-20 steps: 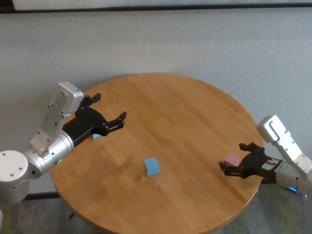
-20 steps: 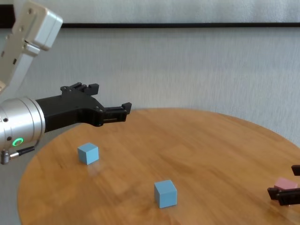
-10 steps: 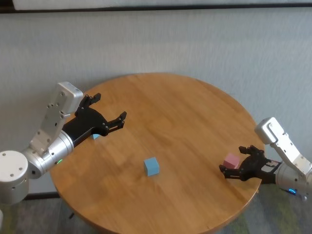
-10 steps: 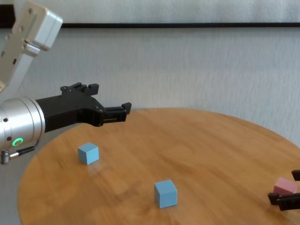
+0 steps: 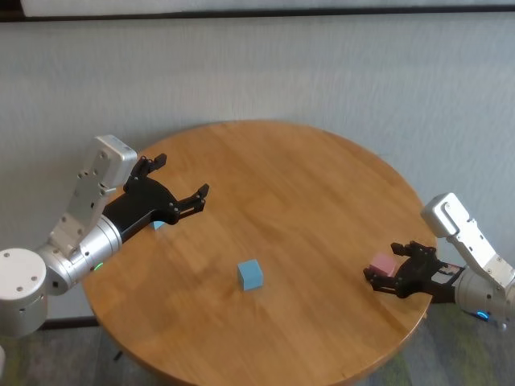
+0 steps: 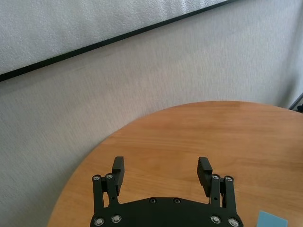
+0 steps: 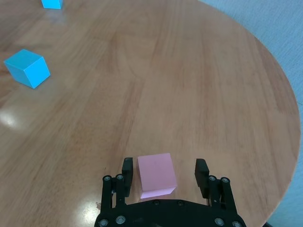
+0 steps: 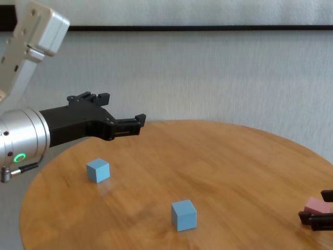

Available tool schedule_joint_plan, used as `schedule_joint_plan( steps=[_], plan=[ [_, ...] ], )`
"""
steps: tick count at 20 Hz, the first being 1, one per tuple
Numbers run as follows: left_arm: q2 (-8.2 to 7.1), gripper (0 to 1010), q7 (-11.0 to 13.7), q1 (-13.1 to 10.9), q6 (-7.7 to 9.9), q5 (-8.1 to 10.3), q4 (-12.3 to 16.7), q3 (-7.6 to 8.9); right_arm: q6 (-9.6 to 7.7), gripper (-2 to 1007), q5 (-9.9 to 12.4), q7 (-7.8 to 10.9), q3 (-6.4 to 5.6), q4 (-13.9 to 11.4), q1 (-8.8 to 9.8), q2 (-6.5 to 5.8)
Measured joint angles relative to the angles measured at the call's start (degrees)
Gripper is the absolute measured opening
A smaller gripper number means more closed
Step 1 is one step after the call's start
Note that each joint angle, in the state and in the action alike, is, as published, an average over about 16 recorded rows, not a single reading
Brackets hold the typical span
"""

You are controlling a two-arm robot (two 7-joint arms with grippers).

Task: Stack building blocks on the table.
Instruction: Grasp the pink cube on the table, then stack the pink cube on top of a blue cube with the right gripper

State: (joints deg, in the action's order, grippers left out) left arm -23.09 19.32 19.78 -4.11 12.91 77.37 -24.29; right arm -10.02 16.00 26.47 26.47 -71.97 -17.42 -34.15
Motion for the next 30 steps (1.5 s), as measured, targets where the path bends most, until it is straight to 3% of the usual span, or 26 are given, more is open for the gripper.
schedule_joint_plan(
  steps=[9, 15, 22, 30],
  plan=[
    [0.00, 1000, 0.0, 0.0, 0.00, 0.00, 0.0, 0.00, 0.08, 542, 0.1, -0.04, -0.03, -0.1, 0.03, -0.04],
    [0.00, 1000, 0.0, 0.0, 0.00, 0.00, 0.0, 0.00, 0.02, 405, 0.2, -0.05, -0.09, -0.2, 0.05, -0.04],
    [0.00, 1000, 0.0, 0.0, 0.00, 0.00, 0.0, 0.00, -0.76, 359, 0.1, -0.16, -0.50, -1.5, 0.29, 0.25],
    [0.00, 1000, 0.0, 0.0, 0.00, 0.00, 0.0, 0.00, -3.76, 359, -0.6, -1.21, -0.86, -6.5, 0.78, 2.01]
  ],
)
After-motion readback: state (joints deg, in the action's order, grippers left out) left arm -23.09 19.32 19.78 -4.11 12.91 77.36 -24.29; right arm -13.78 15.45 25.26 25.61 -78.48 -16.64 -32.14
